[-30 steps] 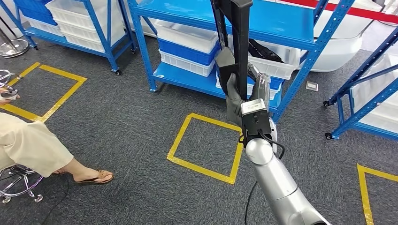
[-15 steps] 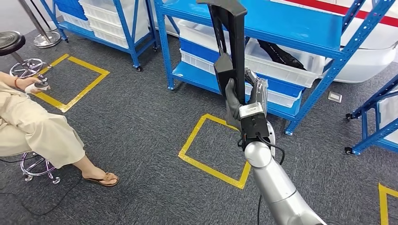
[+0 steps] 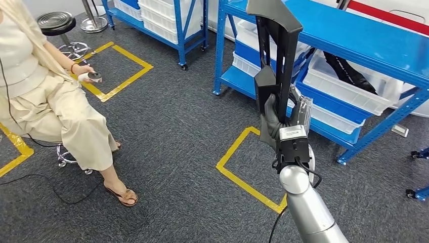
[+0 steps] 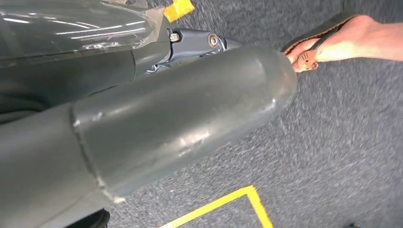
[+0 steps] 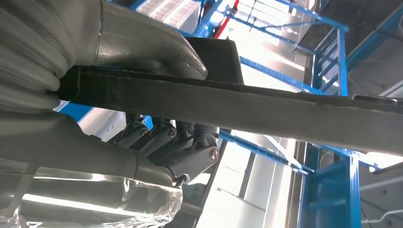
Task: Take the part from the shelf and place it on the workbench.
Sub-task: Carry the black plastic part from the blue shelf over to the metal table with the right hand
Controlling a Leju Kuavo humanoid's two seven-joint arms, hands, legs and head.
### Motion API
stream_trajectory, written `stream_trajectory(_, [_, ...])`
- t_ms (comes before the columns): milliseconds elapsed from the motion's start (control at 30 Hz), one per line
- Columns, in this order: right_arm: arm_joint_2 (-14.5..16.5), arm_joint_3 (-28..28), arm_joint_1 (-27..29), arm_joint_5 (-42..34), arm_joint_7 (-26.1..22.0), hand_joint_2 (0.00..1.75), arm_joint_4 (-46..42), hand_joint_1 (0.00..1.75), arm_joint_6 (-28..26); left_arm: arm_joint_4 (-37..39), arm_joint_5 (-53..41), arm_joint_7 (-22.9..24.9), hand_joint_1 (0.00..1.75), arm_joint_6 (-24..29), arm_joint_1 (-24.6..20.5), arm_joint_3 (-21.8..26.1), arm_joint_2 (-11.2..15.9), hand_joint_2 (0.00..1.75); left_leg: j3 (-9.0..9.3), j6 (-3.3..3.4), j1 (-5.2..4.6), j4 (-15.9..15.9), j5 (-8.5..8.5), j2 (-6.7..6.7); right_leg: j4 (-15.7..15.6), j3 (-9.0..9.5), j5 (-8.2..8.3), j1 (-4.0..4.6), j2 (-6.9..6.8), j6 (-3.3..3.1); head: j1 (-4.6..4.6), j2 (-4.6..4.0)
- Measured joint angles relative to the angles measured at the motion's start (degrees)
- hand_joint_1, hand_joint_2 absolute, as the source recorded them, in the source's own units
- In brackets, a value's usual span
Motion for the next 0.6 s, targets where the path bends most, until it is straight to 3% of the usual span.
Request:
stream_trajectory(33, [-0.29,-0.18,0.33,0.0,0.01,1.75,-0.36,1.75,-0.1,0.04,0.01,0.06,0.0,-0.13,-0.02,-0.11,-0.03,0.0,0.02,0.05,-0.16,0.0,0.03,-0.73,-4.15,1.77,1.84,0.2,0.78,0.03,0.01,0.0])
stream_trajectory(100, [-0.75,-0.45,0.7,0.01,0.01,1.75,-1.03,1.75,-0.16,0.09,0.01,0.14,0.0,-0.2,-0.1,-0.32,-0.15,0.0,-0.06,0.02,-0.41,0.06,0.09,-1.9,-11.15,4.83,4.76,0.63,2.7,-0.65,-0.03,0.0])
stream_trajectory(133, [-0.94,-0.56,0.77,0.01,0.01,1.75,-1.27,1.75,-0.17,0.11,0.01,0.18,0.0,-0.21,-0.12,-0.39,-0.21,0.0,-0.18,-0.07,-0.43,0.08,0.15,-2.36,-12.96,5.63,5.53,0.85,3.34,-1.14,-0.02,0.0])
stream_trajectory(200, [-1.11,-0.69,0.88,0.04,0.03,1.75,-1.59,1.75,-0.19,0.17,0.01,0.24,0.0,-0.22,-0.09,-0.47,-0.24,0.0,-0.4,-0.48,-0.44,-0.02,0.33,-3.13,-13.62,6.0,5.98,0.98,2.74,-1.91,0.06,0.0])
stream_trajectory(233, [-1.13,-0.68,0.91,0.09,0.1,1.75,-1.75,1.75,-0.22,0.19,0.01,0.27,0.0,-0.21,-0.07,-0.5,-0.2,0.0,-0.55,-0.72,-0.47,0.13,0.24,-2.79,-13.9,6.21,6.17,0.72,2.21,-2.21,0.06,0.0])
stream_trajectory(300, [-1.18,-0.66,1.07,0.24,0.36,1.75,-2.21,1.75,-0.34,0.21,0.01,0.39,0.0,-0.2,-0.17,-0.55,-0.1,0.0,-1.74,-1.27,-0.65,2.68,-1.52,-0.27,-14.57,6.7,6.44,0.09,1.02,-3.1,-0.07,0.0])
stream_trajectory(367, [-1.37,-0.67,1.23,0.32,0.73,1.75,-2.61,1.75,-0.48,0.21,0.01,0.64,0.0,-0.22,-0.37,-0.58,-0.03,0.0,-4.97,-1.92,-0.36,9.26,-5.07,2.39,-14.73,6.96,6.35,0.07,-0.18,-3.75,-0.19,0.0])
stream_trajectory(433, [-1.63,-0.69,1.3,0.34,1.24,1.75,-2.85,1.75,-0.51,0.21,0.01,1.0,0.0,-0.26,-0.55,-0.61,-0.03,0.0,-8.16,-2.62,0.33,15.29,-7.12,3.14,-14.71,6.97,6.25,0.08,-1.4,-3.88,-0.22,0.0])
stream_trajectory(467, [-1.75,-0.69,1.3,0.44,1.56,1.75,-2.99,1.75,-0.48,0.21,0.01,1.2,0.0,-0.28,-0.65,-0.62,-0.02,0.0,-8.44,-2.95,0.68,15.7,-6.69,3.39,-14.69,6.97,6.21,0.05,-1.99,-3.82,-0.24,0.0])
stream_trajectory(500, [-1.85,-0.69,1.25,0.64,1.94,1.75,-3.16,1.75,-0.45,0.2,0.01,1.4,0.0,-0.3,-0.8,-0.63,-0.01,0.0,-7.49,-3.24,1.0,13.82,-5.3,3.74,-14.67,7.02,6.12,-0.02,-2.53,-3.68,-0.25,0.01])
stream_trajectory(567, [-2.04,-0.7,0.93,1.33,2.83,1.75,-3.71,1.75,-0.42,0.18,0.01,1.8,0.0,-0.31,-1.39,-0.72,-0.02,0.0,-3.3,-3.56,1.29,6.18,-1.96,5.54,-14.44,7.15,5.77,0.02,-3.49,-3.13,-0.29,0.01])
stream_trajectory(600, [-2.24,-0.76,0.67,1.67,3.24,1.75,-4.08,1.75,-0.41,0.17,0.01,1.98,0.0,-0.31,-1.81,-0.84,-0.09,0.0,-1.57,-3.41,1.23,3.02,-0.95,6.25,-14.27,7.15,5.54,0.21,-3.89,-2.74,-0.28,0.01])
